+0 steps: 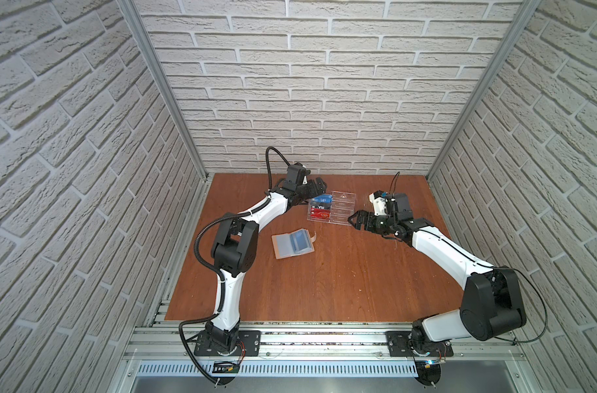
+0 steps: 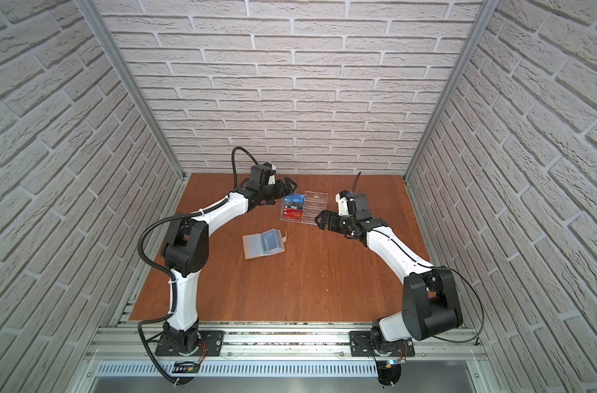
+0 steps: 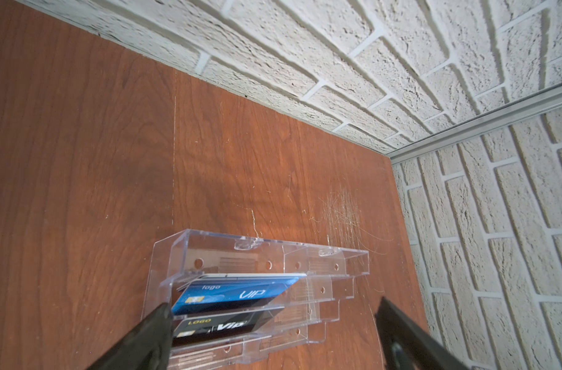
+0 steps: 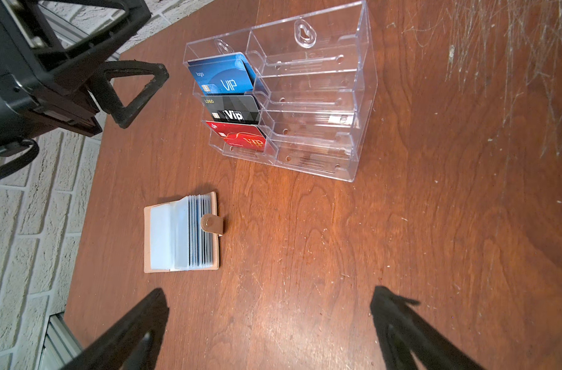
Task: Take the credit cards out of the card holder
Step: Touch the credit card in the storage box.
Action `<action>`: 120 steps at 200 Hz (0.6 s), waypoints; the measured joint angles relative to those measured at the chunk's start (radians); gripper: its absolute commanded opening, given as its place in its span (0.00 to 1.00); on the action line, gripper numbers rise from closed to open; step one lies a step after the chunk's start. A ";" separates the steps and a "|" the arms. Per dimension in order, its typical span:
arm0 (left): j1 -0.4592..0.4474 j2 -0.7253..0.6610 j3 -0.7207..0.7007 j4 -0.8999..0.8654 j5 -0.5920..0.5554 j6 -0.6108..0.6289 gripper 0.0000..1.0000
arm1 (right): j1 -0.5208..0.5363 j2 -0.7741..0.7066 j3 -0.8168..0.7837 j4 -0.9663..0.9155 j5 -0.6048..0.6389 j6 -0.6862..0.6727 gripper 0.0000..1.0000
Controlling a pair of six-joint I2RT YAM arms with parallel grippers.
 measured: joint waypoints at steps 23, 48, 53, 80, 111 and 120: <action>-0.002 0.016 0.000 0.001 0.001 -0.003 0.98 | -0.005 -0.003 0.000 0.000 0.000 0.000 1.00; -0.006 0.035 0.005 0.001 0.001 -0.005 0.98 | -0.009 -0.004 0.000 0.000 0.000 0.000 1.00; -0.006 0.039 0.008 0.001 0.002 -0.006 0.98 | -0.010 -0.004 0.000 0.000 0.000 0.000 1.00; -0.011 0.056 0.016 0.001 0.003 -0.006 0.98 | -0.013 -0.004 -0.002 0.001 0.000 0.000 1.00; -0.015 0.070 0.032 0.002 0.003 -0.006 0.98 | -0.016 -0.004 -0.008 0.000 -0.001 -0.001 1.00; -0.015 0.071 0.032 0.002 0.003 -0.006 0.98 | -0.016 -0.005 -0.010 0.000 -0.001 -0.001 1.00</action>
